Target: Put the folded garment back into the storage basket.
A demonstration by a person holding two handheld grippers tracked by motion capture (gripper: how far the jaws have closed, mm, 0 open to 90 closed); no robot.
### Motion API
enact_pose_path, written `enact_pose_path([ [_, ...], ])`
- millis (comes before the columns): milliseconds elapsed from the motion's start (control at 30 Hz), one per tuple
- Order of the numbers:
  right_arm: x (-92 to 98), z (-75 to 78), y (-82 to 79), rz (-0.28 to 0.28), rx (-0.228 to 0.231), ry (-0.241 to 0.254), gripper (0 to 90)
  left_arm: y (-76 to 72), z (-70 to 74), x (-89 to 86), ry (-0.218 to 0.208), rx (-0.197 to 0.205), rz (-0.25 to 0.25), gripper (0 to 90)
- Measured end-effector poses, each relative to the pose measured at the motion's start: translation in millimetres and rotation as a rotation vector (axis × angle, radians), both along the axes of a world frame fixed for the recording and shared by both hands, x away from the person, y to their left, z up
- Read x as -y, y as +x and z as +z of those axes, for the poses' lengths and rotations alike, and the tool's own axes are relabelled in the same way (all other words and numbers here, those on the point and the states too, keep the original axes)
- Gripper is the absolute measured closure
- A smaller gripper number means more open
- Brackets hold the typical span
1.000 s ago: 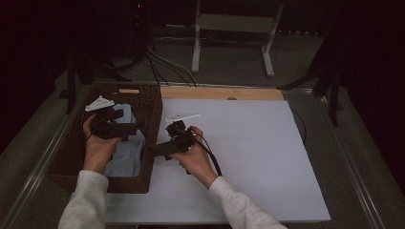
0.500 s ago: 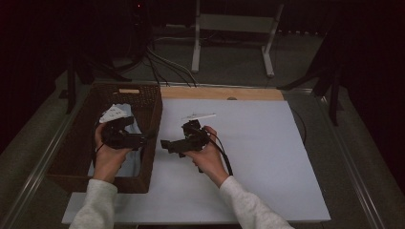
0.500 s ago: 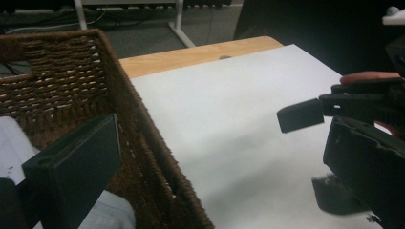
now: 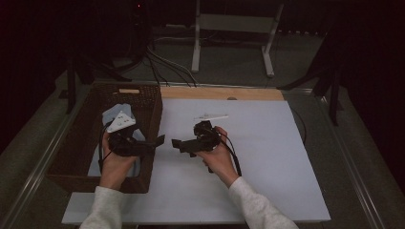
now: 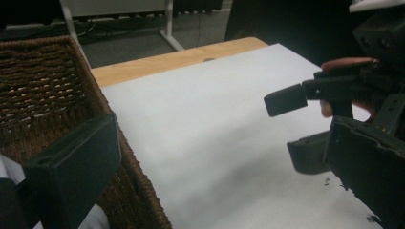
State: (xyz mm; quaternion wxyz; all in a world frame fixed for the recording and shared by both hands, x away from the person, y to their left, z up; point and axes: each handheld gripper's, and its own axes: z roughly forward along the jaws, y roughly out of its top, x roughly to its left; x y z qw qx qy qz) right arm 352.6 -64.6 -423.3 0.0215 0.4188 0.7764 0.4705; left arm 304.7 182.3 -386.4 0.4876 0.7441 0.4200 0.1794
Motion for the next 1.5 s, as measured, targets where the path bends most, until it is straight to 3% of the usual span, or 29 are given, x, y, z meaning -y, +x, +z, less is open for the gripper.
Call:
enact_pose_path([
  [400, 21.2, 0.6, 0.1, -0.021, 0.026, -0.006, 0.0, -7.6, -3.3, 4.1, 0.002, 0.017, -0.035, 0.2],
  [800, 40.3, 1.2, -2.8, 0.002, 0.063, -0.024, 0.0, -10.7, -5.9, 2.3, 0.003, 0.025, -0.05, 0.2],
  [1500, 93.6, 4.6, -13.8, -0.088, 0.137, -0.042, 0.0, -10.7, -13.9, 1.9, -0.008, 0.016, -0.055, 0.2],
])
